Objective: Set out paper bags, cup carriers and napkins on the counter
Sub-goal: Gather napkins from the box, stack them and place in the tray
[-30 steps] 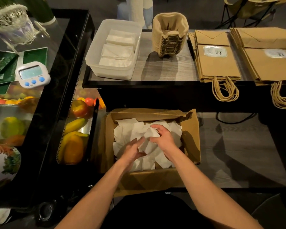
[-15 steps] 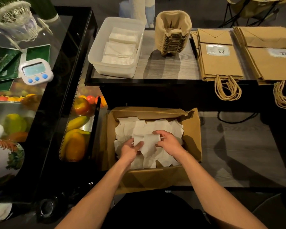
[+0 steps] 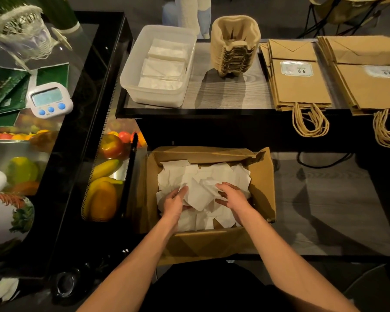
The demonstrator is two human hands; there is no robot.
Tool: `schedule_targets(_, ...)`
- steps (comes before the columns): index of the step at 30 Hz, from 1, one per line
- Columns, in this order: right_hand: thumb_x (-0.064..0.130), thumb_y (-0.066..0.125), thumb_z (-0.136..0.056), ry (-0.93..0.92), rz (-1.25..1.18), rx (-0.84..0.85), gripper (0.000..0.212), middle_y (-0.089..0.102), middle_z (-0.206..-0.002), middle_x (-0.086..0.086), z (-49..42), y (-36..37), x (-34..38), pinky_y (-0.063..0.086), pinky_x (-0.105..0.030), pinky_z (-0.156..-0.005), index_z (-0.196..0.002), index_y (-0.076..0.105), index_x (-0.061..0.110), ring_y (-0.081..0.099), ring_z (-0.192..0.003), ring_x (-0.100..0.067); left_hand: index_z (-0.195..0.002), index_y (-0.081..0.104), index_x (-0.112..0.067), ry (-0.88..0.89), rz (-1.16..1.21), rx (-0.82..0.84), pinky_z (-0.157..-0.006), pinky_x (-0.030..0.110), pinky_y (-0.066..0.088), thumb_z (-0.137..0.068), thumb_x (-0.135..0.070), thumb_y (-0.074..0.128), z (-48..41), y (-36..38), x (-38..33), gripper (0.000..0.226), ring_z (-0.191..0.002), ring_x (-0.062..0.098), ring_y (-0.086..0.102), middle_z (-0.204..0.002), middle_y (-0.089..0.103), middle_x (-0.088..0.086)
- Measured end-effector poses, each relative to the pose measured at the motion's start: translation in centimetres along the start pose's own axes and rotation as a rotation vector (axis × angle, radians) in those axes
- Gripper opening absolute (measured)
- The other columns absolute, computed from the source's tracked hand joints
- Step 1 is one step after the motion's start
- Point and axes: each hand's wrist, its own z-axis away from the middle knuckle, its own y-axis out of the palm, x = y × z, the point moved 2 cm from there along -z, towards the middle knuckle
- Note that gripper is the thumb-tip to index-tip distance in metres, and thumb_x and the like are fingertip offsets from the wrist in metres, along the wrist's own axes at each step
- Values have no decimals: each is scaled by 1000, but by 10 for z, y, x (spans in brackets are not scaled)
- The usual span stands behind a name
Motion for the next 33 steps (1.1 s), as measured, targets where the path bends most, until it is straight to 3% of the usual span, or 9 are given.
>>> schedule_targets(3,27,66,-98,19,-46,-43,6,57,-132,-4,-4,-2,-2,50,-42,-108,-103,62,27,57,-122,-24,-138,58,-15,-6,32,7,-69,34,56,-99,-22,66,-1,-1,1,40,-104,25,59,-113,61,2)
schedule_targets(5,31,65,-99,3,-53,-74,17,57,-133,-5,-4,-4,-2,49,-43,-109,-113,63,23,57,-121,-24,-140,55,-16,-15,56,8,-67,33,55,-99,-21,66,-1,0,1,43,-101,24,60,-117,61,4)
schedule_targets(10,35,59,-102,-119,-22,-118,30,61,-123,1,4,-6,3,55,-32,-92,-129,58,21,59,-110,-16,-137,59,-15,9,28,32,-72,34,58,-99,-23,66,0,0,-1,40,-92,16,63,-107,66,-4)
schedule_targets(16,24,68,-96,-216,212,172,24,72,-119,3,15,9,13,60,-27,-83,-120,66,23,68,-111,-16,-122,69,-16,88,-76,44,-77,36,62,-98,-30,67,-2,5,-1,28,-97,18,68,-109,73,0)
schedule_targets(22,37,58,-102,-220,565,74,14,56,-93,12,14,27,12,44,-27,-79,-99,52,26,55,-89,-9,-139,59,-16,104,-75,64,-108,52,49,-72,-65,79,-2,8,2,86,-121,26,61,-129,67,-1)
schedule_targets(25,35,56,-103,-242,637,47,14,62,-101,3,9,28,8,47,-25,-71,-102,52,22,59,-92,-14,-141,55,-15,87,-58,47,-114,52,42,-86,-54,72,2,9,-2,69,-127,26,55,-134,63,0)
schedule_targets(28,28,59,-102,-249,515,-14,37,59,-131,-3,10,23,8,47,-26,-89,-137,51,17,57,-120,-22,-115,67,-22,69,-56,19,-112,48,44,-97,-42,65,-2,7,-1,27,-114,22,58,-105,67,-10)
schedule_targets(30,26,59,-103,-284,390,-41,40,58,-134,-3,11,21,12,44,-17,-89,-141,53,15,55,-124,-19,-99,66,-31,76,-69,34,-112,48,44,-99,-39,64,-2,7,-1,8,-116,23,60,-101,67,-11)
schedule_targets(33,33,57,-103,-303,364,-12,42,57,-131,2,16,23,18,43,-15,-85,-142,52,16,52,-129,-19,-114,67,-24,109,-68,55,-115,45,41,-100,-39,62,-2,9,0,21,-124,23,57,-116,67,-7)
